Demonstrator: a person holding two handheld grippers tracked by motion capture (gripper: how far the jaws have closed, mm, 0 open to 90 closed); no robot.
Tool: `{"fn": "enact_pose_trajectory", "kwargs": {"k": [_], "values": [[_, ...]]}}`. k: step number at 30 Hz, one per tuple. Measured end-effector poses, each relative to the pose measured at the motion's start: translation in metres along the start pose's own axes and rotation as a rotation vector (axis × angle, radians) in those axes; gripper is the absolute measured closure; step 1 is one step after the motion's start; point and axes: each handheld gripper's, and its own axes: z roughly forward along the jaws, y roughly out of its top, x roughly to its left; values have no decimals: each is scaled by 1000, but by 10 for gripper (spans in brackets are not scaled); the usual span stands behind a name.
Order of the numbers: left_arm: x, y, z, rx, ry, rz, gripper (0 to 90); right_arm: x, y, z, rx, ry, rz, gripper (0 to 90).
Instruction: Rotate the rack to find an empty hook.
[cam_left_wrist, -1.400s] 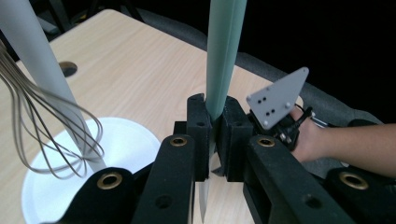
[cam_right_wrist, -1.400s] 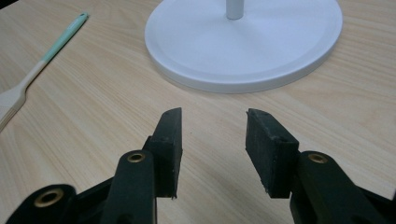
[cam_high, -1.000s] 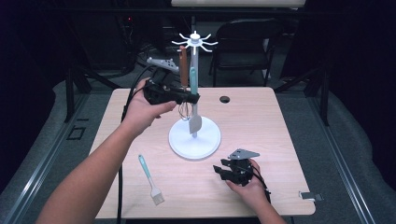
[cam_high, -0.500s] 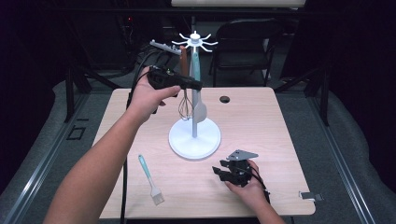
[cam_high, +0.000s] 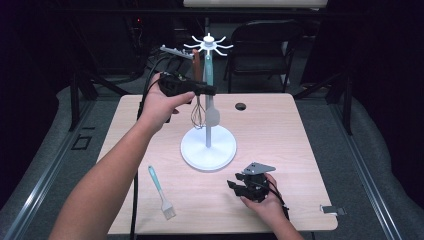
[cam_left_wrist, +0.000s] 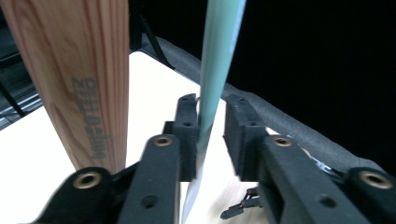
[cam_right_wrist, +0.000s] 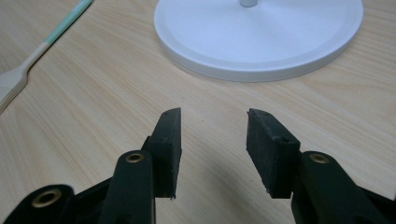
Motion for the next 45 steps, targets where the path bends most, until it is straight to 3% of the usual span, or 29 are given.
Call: {"fn": "enact_pose_trajectory", "kwargs": {"k": [5, 6, 8, 11, 15, 19, 21, 23, 24, 26, 27, 28, 29, 31, 32, 37, 38, 45], "values": [[-3, -6, -3, -13, 39, 0, 600, -2, 0, -1, -5, -9, -11, 518], [-5, -10, -6, -18, 63, 5, 571, -2, 0, -1, -16, -35, -31, 492], [-7, -16, -9, -28, 69, 15, 519, -3, 0, -1, -25, -38, -34, 480], [-9, -22, -11, -23, 82, 28, 510, -3, 0, 0, -22, -45, -38, 480], [-10, -37, -14, -17, 87, 34, 499, -5, -3, 5, 37, -83, -111, 512], [-11, -55, -15, -17, 99, 38, 514, -6, -2, 5, 47, -71, -90, 522], [-11, -66, -15, -20, 106, 32, 526, -6, -2, 5, 16, -56, -35, 517], [-10, -78, -14, -17, 124, 12, 526, -6, -1, 4, 3, -40, -15, 527], [-9, -85, -13, -10, 131, 4, 527, -6, -1, 2, 2, -17, -11, 575], [-4, -107, -10, 4, 150, -2, 539, -6, -1, 1, -6, -19, -17, 600], [-4, -107, -10, 4, 150, -2, 539, -6, -1, 1, -6, -19, -17, 600], [0, -120, -9, 5, 144, -24, 540, -6, 0, 0, -10, -15, -14, 629], [0, -120, -9, 5, 144, -24, 541, -6, 0, 0, -10, -15, -14, 629], [7, -141, -7, -6, 141, -54, 551, -7, 1, -3, -8, -18, -22, 667], [7, -141, -7, -6, 141, -54, 557, -7, 1, -3, -8, -18, -22, 667], [14, -174, -7, -9, 167, -80, 592, -9, 2, -6, -21, -7, -1, 695], [16, -185, -6, -8, 183, -101, 592, -9, 2, -6, -18, -9, 0, 700], [21, -216, -4, -1, 235, -130, 583, -11, 3, -7, -30, -15, 7, 713]]}}
